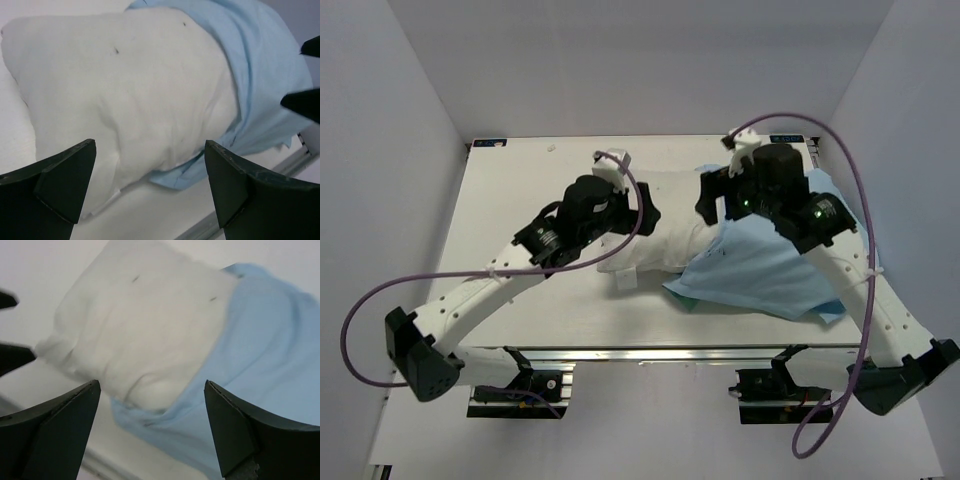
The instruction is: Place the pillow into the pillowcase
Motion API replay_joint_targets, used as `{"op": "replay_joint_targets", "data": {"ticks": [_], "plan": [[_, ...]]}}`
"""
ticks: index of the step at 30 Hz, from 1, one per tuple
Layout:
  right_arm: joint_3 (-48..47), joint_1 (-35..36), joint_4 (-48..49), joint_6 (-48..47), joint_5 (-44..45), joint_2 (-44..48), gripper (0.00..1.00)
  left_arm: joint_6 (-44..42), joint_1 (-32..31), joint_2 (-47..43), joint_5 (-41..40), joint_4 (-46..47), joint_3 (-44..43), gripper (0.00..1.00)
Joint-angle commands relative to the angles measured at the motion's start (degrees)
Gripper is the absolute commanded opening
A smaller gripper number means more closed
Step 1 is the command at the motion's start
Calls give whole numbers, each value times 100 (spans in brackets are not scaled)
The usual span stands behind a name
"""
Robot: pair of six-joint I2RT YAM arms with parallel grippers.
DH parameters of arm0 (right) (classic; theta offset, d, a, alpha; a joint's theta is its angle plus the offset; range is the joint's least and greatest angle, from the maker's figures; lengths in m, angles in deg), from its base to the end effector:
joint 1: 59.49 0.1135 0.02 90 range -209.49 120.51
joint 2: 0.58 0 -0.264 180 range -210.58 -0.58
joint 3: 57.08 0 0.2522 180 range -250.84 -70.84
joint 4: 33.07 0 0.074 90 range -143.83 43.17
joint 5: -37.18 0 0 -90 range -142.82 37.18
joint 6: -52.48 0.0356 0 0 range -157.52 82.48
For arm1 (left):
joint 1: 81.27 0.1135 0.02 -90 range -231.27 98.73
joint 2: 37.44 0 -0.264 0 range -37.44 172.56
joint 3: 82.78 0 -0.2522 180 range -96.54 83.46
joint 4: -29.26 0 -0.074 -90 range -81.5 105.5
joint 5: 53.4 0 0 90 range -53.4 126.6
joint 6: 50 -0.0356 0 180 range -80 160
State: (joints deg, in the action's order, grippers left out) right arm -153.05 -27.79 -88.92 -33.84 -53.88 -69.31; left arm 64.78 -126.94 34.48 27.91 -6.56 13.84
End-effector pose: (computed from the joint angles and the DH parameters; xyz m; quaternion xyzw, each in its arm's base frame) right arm 0.2078 0.1291 0.4225 -0.2127 0.8331 0.1627 0.4839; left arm 0.2028 -0.1999 0.3695 0.1115 0.8315 -0.2597 0.4782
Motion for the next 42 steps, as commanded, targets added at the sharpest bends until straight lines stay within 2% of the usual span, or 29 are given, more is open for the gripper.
{"op": "replay_joint_targets", "data": {"ticks": [1,3,4,8,11,17,20,23,25,26,27,28,30,33,36,39,42], "plan": [[-646,-618,253,229,845,-447,89,221,5,514,-572,-544,-830,98],[-874,-963,201,326,722,-876,89,264,128,1022,-546,-614,-1218,98],[-1110,-1208,157,430,626,-1018,89,308,233,1235,-485,-832,-1681,98],[-1455,-1421,112,476,966,-1476,89,782,1250,2421,575,-1659,-3011,98],[-1464,-1500,200,397,1231,-1608,89,853,1604,3212,1112,-1792,-3704,98],[-1447,-1659,271,318,1468,-1837,89,792,1746,5005,1852,-2232,-5234,98],[-1411,-1676,297,300,1574,-1881,89,836,1746,5681,2257,-2311,-5491,98],[-1341,-1685,332,238,1565,-1890,89,819,1755,5973,2555,-2364,-5571,98],[-1288,-1694,367,212,1609,-1881,89,722,1755,6036,2966,-2225,-5440,88],[-1288,-1694,368,203,1609,-1864,89,661,1755,5949,3117,-2110,-5352,37],[-1288,-1694,394,203,1609,-1863,89,599,1755,5895,3249,-1987,-5203,8],[-1288,-1685,412,203,1592,-1863,89,538,1763,5825,3538,-1716,-5149,0],[-1297,-1694,499,159,1487,-1881,89,274,1781,5554,3733,-1085,-5062,0],[-1315,-1685,789,45,1363,-1899,89,2,1860,5289,3427,-503,-5227,0],[-1402,-1694,1140,18,1380,-1934,89,-350,1992,4824,3400,490,-5299,0],[-1490,-1685,1482,62,1398,-1864,89,-851,2001,4086,3321,1806,-4729,0],[-1403,-1694,1695,193,1590,-1697,89,-1386,2001,3339,3628,2161,-3991,0]]}}
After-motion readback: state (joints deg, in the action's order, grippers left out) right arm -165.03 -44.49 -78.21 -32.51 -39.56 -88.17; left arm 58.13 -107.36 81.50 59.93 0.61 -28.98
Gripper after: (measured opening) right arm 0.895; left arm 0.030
